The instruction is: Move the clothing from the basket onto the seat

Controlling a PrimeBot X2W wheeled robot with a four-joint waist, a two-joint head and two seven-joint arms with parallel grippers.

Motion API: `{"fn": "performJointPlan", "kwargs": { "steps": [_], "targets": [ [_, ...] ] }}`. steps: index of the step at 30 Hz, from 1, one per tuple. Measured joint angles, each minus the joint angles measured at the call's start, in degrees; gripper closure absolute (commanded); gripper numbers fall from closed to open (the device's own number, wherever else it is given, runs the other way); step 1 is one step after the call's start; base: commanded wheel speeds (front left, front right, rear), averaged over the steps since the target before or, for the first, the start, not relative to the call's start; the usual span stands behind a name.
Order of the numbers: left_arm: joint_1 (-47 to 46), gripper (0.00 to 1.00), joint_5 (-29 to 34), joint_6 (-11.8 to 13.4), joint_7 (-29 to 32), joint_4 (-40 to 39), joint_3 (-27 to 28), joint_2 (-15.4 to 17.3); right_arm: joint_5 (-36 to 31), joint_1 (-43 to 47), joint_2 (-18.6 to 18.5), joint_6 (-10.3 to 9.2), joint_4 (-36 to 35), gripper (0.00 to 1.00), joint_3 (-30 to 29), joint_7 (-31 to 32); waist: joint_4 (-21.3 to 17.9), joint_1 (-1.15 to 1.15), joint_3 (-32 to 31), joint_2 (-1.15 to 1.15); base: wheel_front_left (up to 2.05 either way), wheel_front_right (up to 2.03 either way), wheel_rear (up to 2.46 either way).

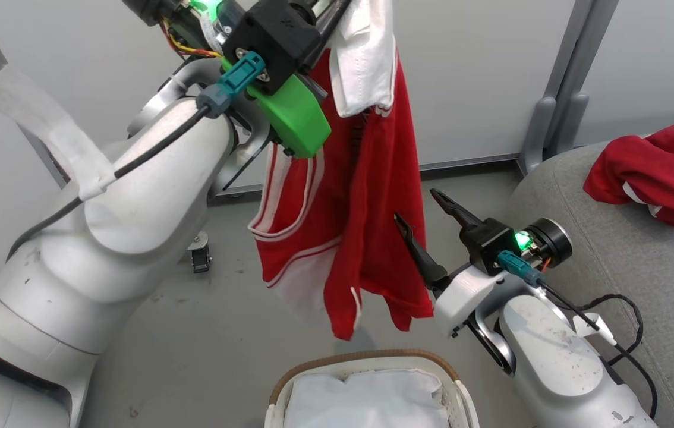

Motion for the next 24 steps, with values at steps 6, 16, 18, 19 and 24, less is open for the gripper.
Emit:
{"fn": "performJointPlan", "kwargs": {
  "steps": [6, 16, 18, 19, 24],
  "targets": [
    [0.0, 1.00, -1.2, -0.2, -0.2, -1.5, -1.5, -0.8, 0.9, -1.2, 0.0, 0.01, 2.3, 0.00, 2.4, 0.0, 1.0, 0.00, 0.0, 0.00, 0.00, 0.00, 0.00],
    [0.0, 1.00, -3.0, -0.3, 0.4, -6.4, -3.0, -1.2, 3.8, -4.4, 0.0, 0.00, 5.6, 1.00, 7.2, 0.0, 2.0, 0.00, -0.1, 0.00, 0.00, 0.00, 0.00],
    [0.1, 1.00, -3.3, -0.2, 0.7, -6.6, -2.9, -0.9, 4.0, -4.6, 0.0, 0.00, 5.6, 1.00, 7.2, 0.0, 2.0, 0.00, 0.0, 0.00, 0.00, 0.00, 0.00],
    [0.5, 1.00, -3.6, 0.0, 0.9, -6.6, -2.7, -0.5, 4.2, -4.7, 0.0, 0.00, 5.6, 1.00, 7.2, 0.0, 2.0, 0.00, 0.0, 0.00, 0.00, 0.00, 0.00],
    [4.4, 1.00, -6.1, 1.5, 0.5, -6.0, -1.5, 1.3, 4.2, -4.9, 0.0, 0.01, 5.0, 1.00, 6.0, 0.0, 1.9, 0.00, 0.1, 0.00, 0.00, 0.00, 0.00]
  ]
}}
